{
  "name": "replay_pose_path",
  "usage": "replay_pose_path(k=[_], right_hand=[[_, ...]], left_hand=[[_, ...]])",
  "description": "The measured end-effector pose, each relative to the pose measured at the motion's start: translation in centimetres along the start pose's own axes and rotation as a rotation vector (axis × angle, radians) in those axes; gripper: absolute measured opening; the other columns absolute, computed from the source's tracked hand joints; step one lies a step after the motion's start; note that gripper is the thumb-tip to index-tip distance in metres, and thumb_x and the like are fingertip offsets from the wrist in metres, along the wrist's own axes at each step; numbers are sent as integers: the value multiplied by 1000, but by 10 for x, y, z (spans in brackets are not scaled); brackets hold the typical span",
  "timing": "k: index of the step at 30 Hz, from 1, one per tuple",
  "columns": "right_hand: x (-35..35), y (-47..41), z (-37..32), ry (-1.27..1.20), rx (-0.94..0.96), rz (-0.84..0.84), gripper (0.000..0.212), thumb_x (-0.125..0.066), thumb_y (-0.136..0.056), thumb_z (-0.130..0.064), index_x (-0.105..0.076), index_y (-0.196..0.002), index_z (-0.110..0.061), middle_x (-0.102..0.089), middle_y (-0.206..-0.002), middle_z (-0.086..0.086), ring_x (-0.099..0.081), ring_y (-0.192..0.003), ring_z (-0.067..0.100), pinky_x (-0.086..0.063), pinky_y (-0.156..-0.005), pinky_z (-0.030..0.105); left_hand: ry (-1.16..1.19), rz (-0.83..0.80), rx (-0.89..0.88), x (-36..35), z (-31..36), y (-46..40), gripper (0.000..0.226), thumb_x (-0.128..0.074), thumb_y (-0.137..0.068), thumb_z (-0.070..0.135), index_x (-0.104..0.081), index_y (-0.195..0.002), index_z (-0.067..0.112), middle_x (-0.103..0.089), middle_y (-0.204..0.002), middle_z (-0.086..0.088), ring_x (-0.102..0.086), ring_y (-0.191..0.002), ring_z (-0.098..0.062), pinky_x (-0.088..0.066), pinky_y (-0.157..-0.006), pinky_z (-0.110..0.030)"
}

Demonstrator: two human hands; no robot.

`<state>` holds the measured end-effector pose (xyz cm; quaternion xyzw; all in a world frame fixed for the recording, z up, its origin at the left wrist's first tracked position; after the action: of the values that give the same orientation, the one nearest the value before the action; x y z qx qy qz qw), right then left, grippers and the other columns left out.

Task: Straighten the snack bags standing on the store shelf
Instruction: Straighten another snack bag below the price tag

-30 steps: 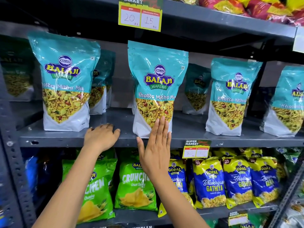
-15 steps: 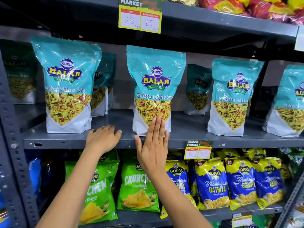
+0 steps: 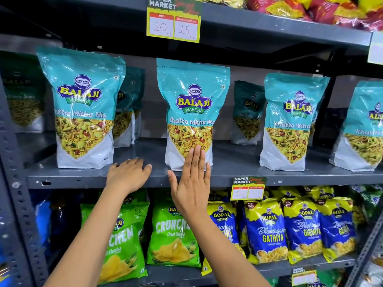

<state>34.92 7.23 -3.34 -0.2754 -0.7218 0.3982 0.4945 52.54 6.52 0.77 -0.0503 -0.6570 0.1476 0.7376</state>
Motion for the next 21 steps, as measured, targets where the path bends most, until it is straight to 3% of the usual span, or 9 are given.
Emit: replay_pose_path(k=[16,21], right_hand=[[2,-3,0,-1,17,-25,80,-30,-97,-58,-12,-155,-5,-9,-163,11,-7,-151,25,-9,-121,44],[38,-1,7,-213,41,-96,77,-25,-99,-59,4,-154,-12,8,-163,3,10,-150,19,-2,-122,42]], left_hand=[[0,-36,3,3,1,1,61,-18,-95,51,-28,-146,21,-25,-157,3,-22,-143,-17,-18,-115,-46],[-8,-35,6,2,1,5,60,-17,-95,50,-29,-146,21,-25,-157,4,-22,-144,-15,-18,-115,-46]])
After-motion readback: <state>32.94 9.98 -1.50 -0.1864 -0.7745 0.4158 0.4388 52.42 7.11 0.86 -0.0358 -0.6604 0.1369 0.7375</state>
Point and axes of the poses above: each hand's wrist, its own y-axis away from the middle knuckle, its own x-axis out of the back of the hand, z = x × y, the point moved 3 cm from there along -y, towards the middle knuckle
